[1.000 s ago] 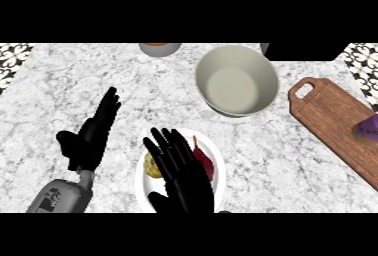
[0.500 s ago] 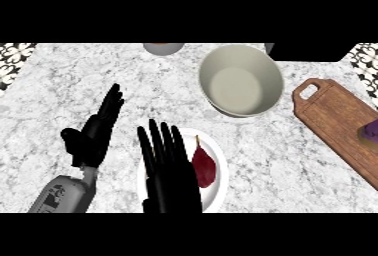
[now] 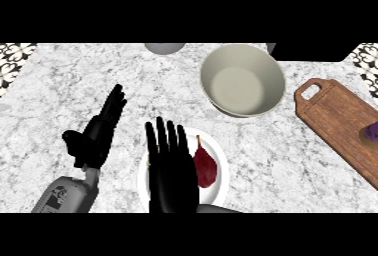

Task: Pick the squash from the plate and place it in the bowl

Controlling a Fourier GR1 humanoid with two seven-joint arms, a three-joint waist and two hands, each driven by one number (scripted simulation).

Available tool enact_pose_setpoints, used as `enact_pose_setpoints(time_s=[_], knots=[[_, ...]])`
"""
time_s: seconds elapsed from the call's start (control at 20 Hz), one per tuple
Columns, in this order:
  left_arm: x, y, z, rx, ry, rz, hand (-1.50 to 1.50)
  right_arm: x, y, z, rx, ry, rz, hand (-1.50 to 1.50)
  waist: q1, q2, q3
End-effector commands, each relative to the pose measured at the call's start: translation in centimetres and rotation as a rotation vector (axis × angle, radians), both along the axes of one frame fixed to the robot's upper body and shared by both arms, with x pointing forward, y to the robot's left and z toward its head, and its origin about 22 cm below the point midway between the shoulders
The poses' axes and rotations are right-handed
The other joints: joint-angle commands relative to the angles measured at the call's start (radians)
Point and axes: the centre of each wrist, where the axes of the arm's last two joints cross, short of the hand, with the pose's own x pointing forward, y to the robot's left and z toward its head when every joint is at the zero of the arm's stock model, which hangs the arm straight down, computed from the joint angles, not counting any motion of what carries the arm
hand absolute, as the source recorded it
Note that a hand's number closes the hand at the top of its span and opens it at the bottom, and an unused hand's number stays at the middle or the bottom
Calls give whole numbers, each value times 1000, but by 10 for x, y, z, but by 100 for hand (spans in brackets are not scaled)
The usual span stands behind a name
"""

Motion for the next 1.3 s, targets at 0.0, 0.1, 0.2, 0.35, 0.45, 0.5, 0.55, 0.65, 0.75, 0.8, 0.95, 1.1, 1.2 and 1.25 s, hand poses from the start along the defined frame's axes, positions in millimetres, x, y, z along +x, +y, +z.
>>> enact_pose_setpoints(time_s=[0.0,0.1,0.2,0.35,0.45,0.5,0.55,0.65,0.75,0.8,0.95,1.1,1.2,1.25], knots=[[6,12,-6,7,21,10,0,-17,8,-20,-30,111,-122,-150,-3,4,0],[-7,4,3,1,-2,10,0,-12,4,-7,-2,132,-107,-150,-12,0,1],[-5,2,-1,0,17,11,0,-12,6,2,25,119,-92,-150,-14,0,1],[4,10,-13,5,-6,9,0,-13,9,10,66,96,-83,-150,-14,2,0],[8,2,3,10,-7,6,0,-17,9,-6,95,112,-48,-150,-9,2,1],[-6,19,-11,-2,5,33,0,-19,6,-1,118,99,-44,-150,-11,1,1],[-2,4,-3,0,-8,4,0,-23,8,0,127,109,-25,-150,-10,1,1],[3,-3,-2,-13,24,14,0,-19,7,2,171,107,-37,-150,-12,2,1],[-10,-15,-12,5,3,4,0,-21,7,2,161,128,-19,-150,-10,1,1],[-3,6,-11,20,-4,26,0,-41,4,-16,183,136,-16,-150,-15,1,1],[-11,6,7,-2,12,-2,0,-26,3,-14,195,150,-59,-150,-10,-2,2],[-9,6,-6,1,12,20,0,-17,0,-35,224,150,-72,-150,-8,3,1],[1,1,1,0,-5,4,0,-17,4,-30,219,159,-70,-150,-7,3,1],[-1,1,-4,6,-3,7,0,-22,4,-34,245,153,-55,-150,-8,3,1]])
